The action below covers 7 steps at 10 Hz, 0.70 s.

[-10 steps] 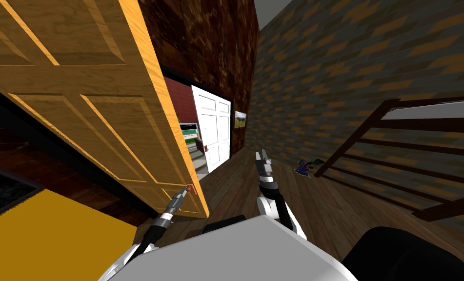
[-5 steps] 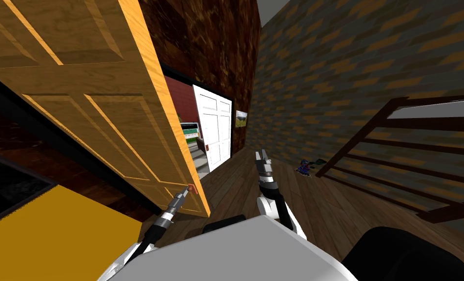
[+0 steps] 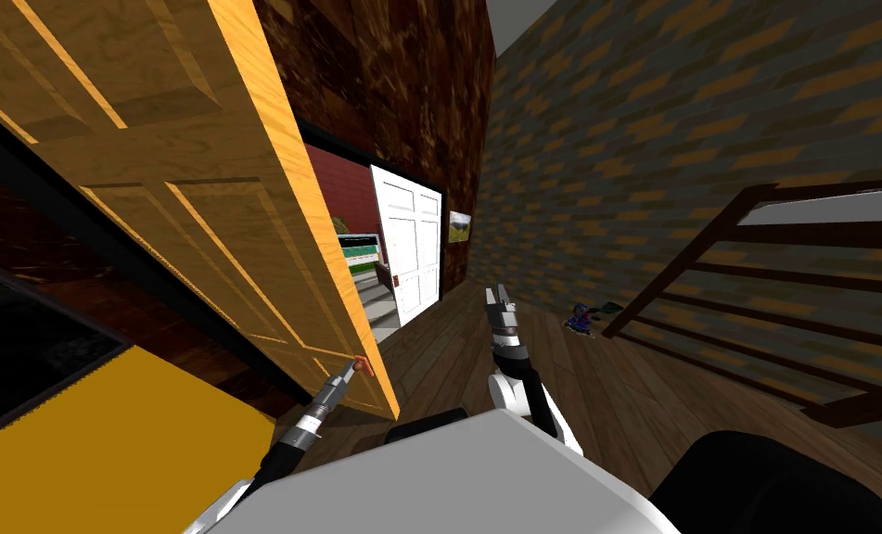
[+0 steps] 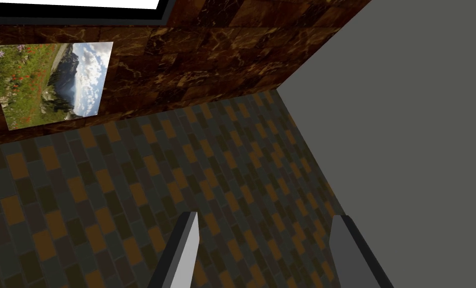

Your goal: Pull the door open

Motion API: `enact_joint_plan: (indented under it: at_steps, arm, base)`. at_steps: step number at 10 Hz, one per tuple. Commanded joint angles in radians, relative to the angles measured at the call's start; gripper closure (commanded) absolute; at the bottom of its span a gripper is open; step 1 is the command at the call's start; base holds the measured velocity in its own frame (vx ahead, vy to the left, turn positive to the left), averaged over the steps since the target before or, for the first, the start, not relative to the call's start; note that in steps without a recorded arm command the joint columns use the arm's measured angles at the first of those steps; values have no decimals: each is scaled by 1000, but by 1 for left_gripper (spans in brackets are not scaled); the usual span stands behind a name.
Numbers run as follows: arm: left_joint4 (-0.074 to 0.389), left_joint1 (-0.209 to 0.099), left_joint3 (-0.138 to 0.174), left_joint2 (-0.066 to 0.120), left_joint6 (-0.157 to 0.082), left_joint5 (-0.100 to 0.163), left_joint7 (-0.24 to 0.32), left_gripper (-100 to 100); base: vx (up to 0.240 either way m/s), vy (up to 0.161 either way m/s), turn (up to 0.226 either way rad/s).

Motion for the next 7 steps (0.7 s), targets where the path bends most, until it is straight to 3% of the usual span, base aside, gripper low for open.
enact_joint_plan:
  at_steps: [1,4,6,7]
  arm:
    - [1,21,-13,9,-42,-9,5,100]
    - [24,61,-33,33,-125,-23,11,100]
    - [24,61,-33,33,-132,-23,11,100]
    - [33,75,-40,41,-164,-28,14,100]
  base:
    - [2,10,11]
    - [0,17,12]
    - [-9,12,8]
    - [-3,12,-10]
